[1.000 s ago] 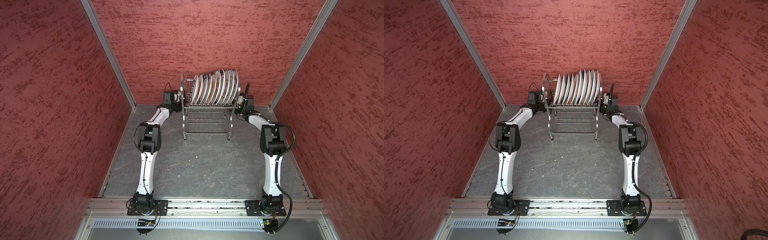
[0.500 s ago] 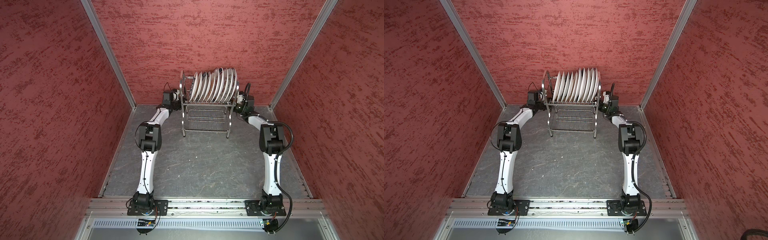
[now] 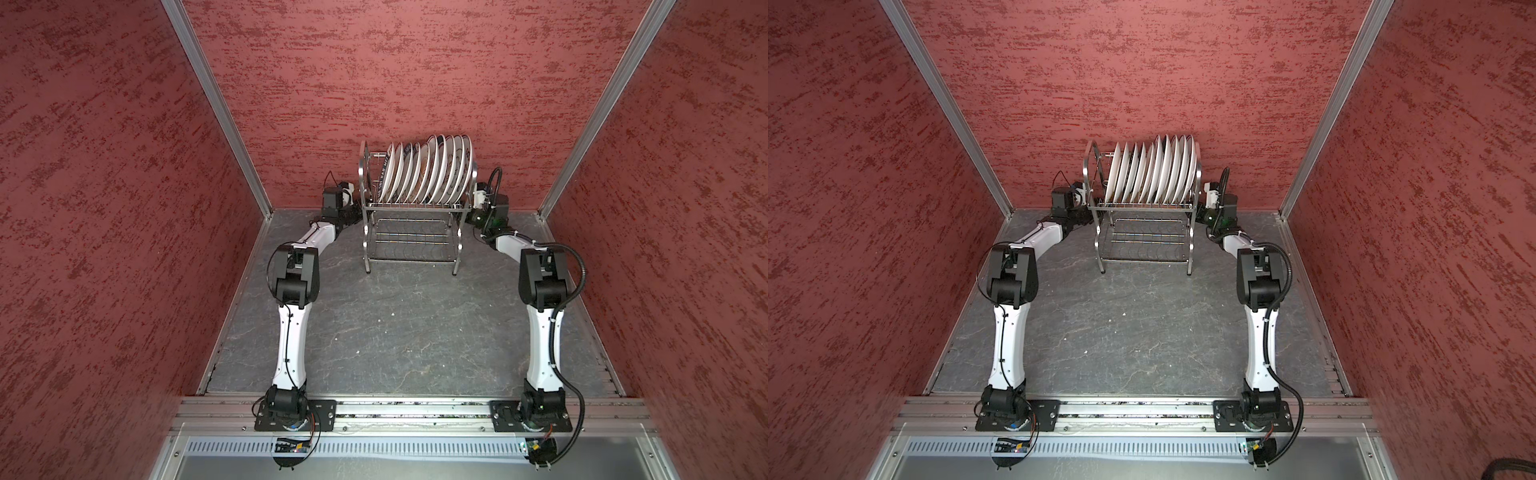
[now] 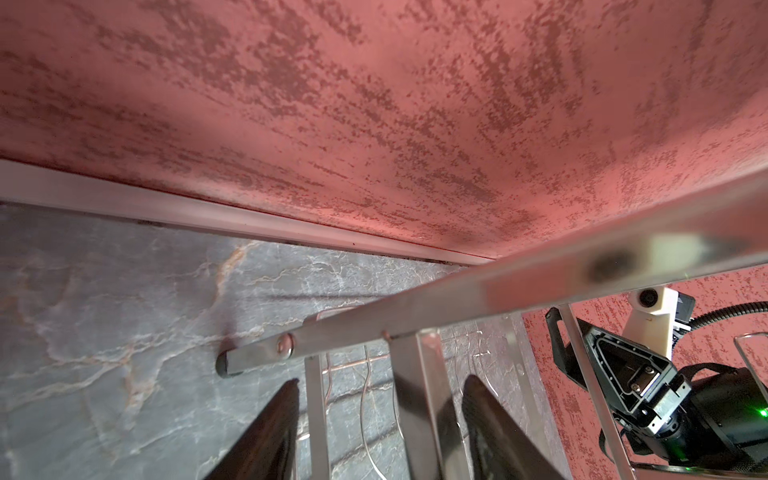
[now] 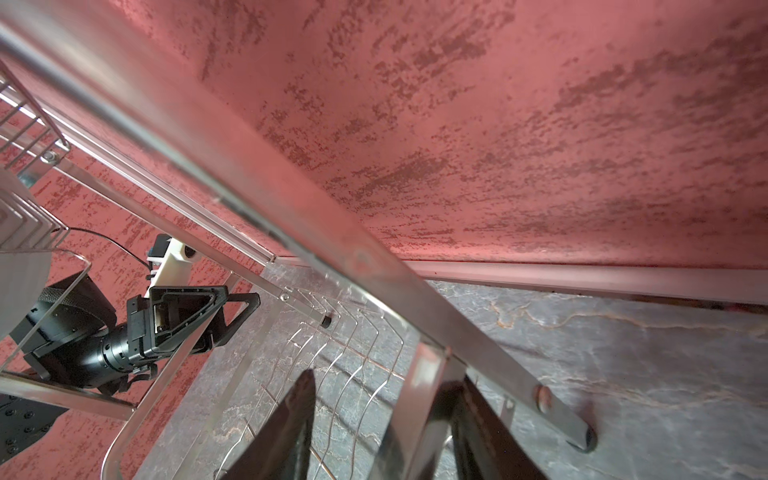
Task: Unload the plates from the dish rack
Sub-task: Move the dish rack to the top-center of the table.
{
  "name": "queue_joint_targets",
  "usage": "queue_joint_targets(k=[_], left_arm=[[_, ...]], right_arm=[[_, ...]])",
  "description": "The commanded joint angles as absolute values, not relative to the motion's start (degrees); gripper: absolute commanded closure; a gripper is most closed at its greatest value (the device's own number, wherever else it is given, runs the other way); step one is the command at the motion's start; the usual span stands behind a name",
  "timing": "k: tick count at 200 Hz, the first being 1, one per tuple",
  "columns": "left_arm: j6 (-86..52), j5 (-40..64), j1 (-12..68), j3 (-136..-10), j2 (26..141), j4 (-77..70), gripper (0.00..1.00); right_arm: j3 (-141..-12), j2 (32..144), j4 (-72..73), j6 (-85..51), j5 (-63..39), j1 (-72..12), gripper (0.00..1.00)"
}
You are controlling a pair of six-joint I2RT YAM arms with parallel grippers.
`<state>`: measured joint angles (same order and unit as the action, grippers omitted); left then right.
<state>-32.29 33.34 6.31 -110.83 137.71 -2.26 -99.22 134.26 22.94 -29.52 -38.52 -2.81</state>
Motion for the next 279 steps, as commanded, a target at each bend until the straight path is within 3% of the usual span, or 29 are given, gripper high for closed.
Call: queue_joint_targets(k=[1,65,202,242,279], left_arm=[[-30.63,32.50,6.24,-107.21,135.77,-1.01,0.34],[-31.20,32.17,5.02,-97.40,130.37,-5.57,0.26],[-30.50,30.14,1.32,-81.63,119.43,-7.02,0.22],[-29.71,30.41,1.28,-80.42,118.00,-6.64,0.21],[-29.82,32.96,1.08,-81.08,117.67,-7.29,0.13]], right_arm=[[-96.07,132.29,24.12,-27.16,-39.03,-3.69,0.42],[-88.14,127.15,26.72,-27.24,-39.02,-2.37,0.38],[-76.51,118.07,29.19,-26.11,-37.73,0.00,0.25],[-75.04,117.09,29.52,-26.00,-38.14,0.20,0.25],[-75.14,116.96,29.26,-25.99,-38.23,0.26,0.25]])
